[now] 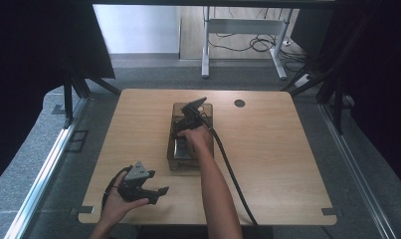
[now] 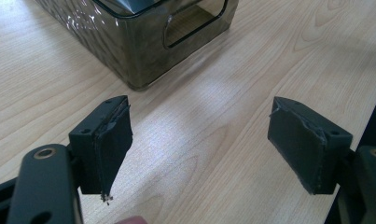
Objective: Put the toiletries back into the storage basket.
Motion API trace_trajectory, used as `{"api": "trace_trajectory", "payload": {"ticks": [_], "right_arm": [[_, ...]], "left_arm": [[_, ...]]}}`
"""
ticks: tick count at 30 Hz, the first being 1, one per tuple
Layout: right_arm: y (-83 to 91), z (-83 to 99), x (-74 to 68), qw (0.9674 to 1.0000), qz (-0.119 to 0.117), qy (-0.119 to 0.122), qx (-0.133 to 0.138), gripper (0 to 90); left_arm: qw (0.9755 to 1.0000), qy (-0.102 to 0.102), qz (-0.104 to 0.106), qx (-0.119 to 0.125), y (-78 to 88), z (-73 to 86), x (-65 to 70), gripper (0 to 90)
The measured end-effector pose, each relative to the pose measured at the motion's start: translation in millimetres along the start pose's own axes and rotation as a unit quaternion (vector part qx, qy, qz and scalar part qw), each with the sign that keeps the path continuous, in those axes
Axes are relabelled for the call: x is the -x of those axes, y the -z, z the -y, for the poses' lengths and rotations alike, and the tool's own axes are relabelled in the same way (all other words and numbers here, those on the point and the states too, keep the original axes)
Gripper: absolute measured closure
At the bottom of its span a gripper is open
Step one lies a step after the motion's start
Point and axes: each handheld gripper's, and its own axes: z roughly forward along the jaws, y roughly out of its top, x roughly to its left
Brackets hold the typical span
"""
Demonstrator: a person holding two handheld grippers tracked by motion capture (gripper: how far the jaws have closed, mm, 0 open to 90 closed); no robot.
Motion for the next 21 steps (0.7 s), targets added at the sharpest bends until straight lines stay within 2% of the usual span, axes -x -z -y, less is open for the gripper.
{"api": "trace_trajectory", "payload": {"ticks": [6, 21], "right_arm": [[-3.6, 1.4, 1.7, 1.0000, 0.002, -0.005, 0.004, 47.0], [-14.0, 3.3, 9.7, 0.9998, 0.013, -0.016, -0.006, 46.4]], "left_arm": [[1.0000, -0.002, 0.001, -0.002, -0.7, -0.2, 0.5, 22.0], [1.0000, -0.001, 0.002, -0.004, -2.2, 0.1, 0.6, 21.9]]}}
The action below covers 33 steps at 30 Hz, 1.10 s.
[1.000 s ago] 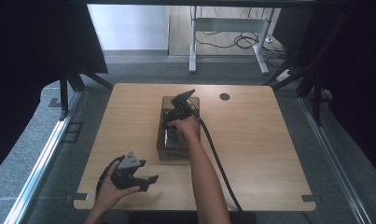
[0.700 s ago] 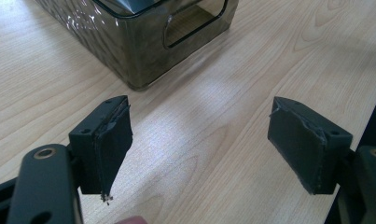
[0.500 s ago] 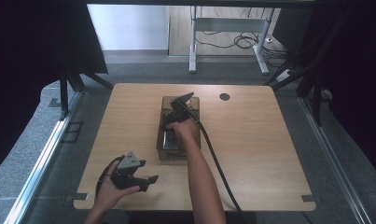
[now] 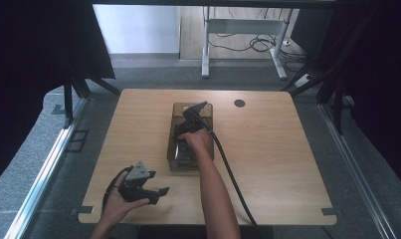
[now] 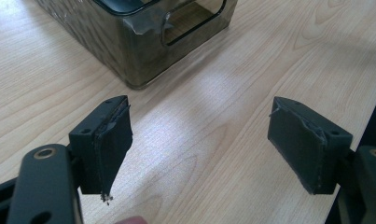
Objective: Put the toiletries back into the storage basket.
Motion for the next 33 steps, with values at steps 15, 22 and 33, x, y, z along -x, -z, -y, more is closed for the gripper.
{"api": "trace_trajectory", "payload": {"ticks": [15, 22, 33], "right_arm": [[-9.8, 4.1, 3.7, 0.9995, 0.025, -0.011, -0.019, 42.5], [6.0, 5.1, -0.8, 0.9997, 0.022, 0.003, -0.003, 37.9], [24.3, 8.8, -2.6, 0.9981, 0.022, 0.058, 0.004, 37.0]], "left_arm": [[1.0000, 0.004, -0.003, 0.005, 0.9, 0.1, -0.7, 22.0], [1.0000, 0.002, -0.003, 0.002, -0.5, -0.1, -0.1, 22.0], [1.0000, 0.003, -0.004, 0.001, -1.5, 0.1, -0.1, 21.9]]}}
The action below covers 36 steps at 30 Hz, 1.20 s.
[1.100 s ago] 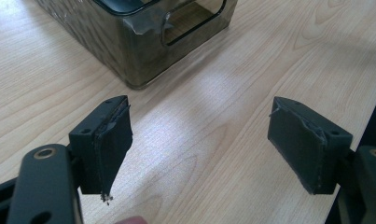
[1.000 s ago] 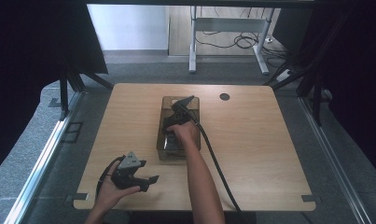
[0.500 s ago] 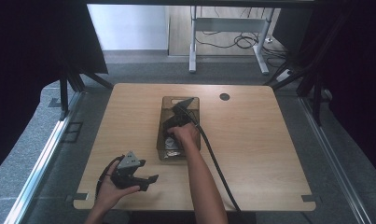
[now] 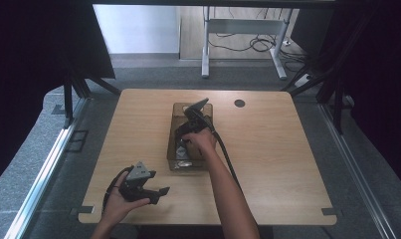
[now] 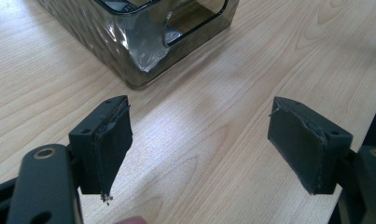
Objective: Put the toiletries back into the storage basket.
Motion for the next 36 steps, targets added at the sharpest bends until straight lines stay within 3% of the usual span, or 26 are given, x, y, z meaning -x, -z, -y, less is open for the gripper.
{"api": "trace_trajectory", "payload": {"ticks": [14, 22, 30, 36], "right_arm": [[30.6, 12.7, -2.9, 0.9961, -0.029, 0.072, 0.042, 38.0], [49.0, 31.0, 1.0, 0.9895, -0.034, 0.128, 0.058, 39.2], [67.4, 56.4, 21.0, 0.9833, -0.044, 0.155, 0.084, 39.9], [83.0, 81.2, 35.2, 0.9762, -0.048, 0.181, 0.109, 40.6]], "left_arm": [[1.0000, 0.000, -0.005, -0.002, -1.0, 0.2, -0.5, 22.0], [1.0000, -0.002, -0.006, -0.004, -0.4, -0.4, 0.4, 21.9], [0.9999, -0.003, -0.009, -0.008, -2.5, -0.6, 1.8, 21.9], [0.9999, -0.003, -0.013, -0.007, -2.0, -0.5, 1.4, 21.9]]}}
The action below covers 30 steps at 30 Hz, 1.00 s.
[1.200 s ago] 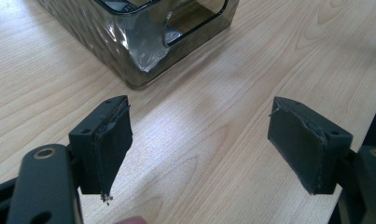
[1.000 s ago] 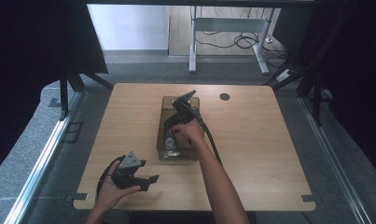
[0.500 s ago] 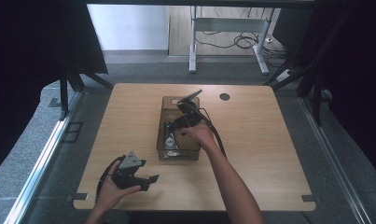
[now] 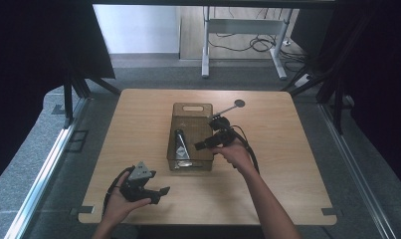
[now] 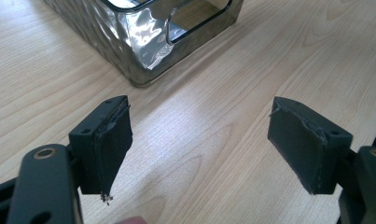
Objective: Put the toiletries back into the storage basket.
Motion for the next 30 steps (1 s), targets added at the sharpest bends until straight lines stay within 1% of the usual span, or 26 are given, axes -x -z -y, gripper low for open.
{"api": "trace_trajectory", "payload": {"ticks": [4, 5, 7, 11, 16, 21, 22, 24, 25, 27, 30], "right_arm": [[14.7, 20.5, 4.7, 0.9996, 0.001, 0.014, 0.023, 40.7], [17.8, 26.7, 6.8, 0.9993, 0.003, 0.022, 0.030, 40.6], [24.1, 39.6, 11.6, 0.9988, 0.005, 0.025, 0.041, 40.4], [35.1, 66.6, 23.7, 0.9976, 0.009, 0.021, 0.065, 40.5], [43.3, 96.8, 35.5, 0.9963, 0.030, 0.033, 0.074, 39.5], [50.0, 123.5, 48.2, 0.9947, 0.036, 0.027, 0.093, 39.9], [49.8, 127.1, 50.8, 0.9946, 0.036, 0.024, 0.094, 40.0], [50.1, 130.4, 55.2, 0.9952, 0.050, 0.026, 0.080, 39.6], [51.4, 132.1, 56.6, 0.9947, 0.055, 0.026, 0.083, 39.8], [53.7, 134.8, 60.1, 0.9945, 0.049, 0.016, 0.092, 39.8], [52.7, 138.6, 65.0, 0.9939, 0.057, 0.016, 0.093, 39.1]], "left_arm": [[1.0000, -0.001, -0.004, 0.001, 1.6, 0.4, -2.2, 21.9], [1.0000, 0.003, -0.005, 0.002, 1.8, 0.7, -2.2, 21.9], [1.0000, 0.005, -0.006, 0.003, 2.2, 1.1, -2.9, 22.0], [0.9999, 0.005, -0.009, 0.003, 2.2, 1.0, -2.7, 22.0], [0.9999, 0.002, -0.011, -0.004, -0.9, 1.6, -2.5, 21.9], [0.9999, 0.004, -0.016, -0.006, -3.4, 2.2, -2.7, 22.0], [0.9998, 0.004, -0.016, -0.007, -3.6, 2.1, -2.7, 22.0], [0.9998, 0.003, -0.018, -0.007, -3.8, 2.1, -2.5, 22.0], [0.9998, 0.003, -0.019, -0.007, -3.8, 2.1, -2.5, 22.0], [0.9998, 0.003, -0.020, -0.007, -4.3, 2.1, -2.7, 22.0], [0.9998, -0.001, -0.019, -0.010, -5.4, 2.4, -2.8, 21.9]]}}
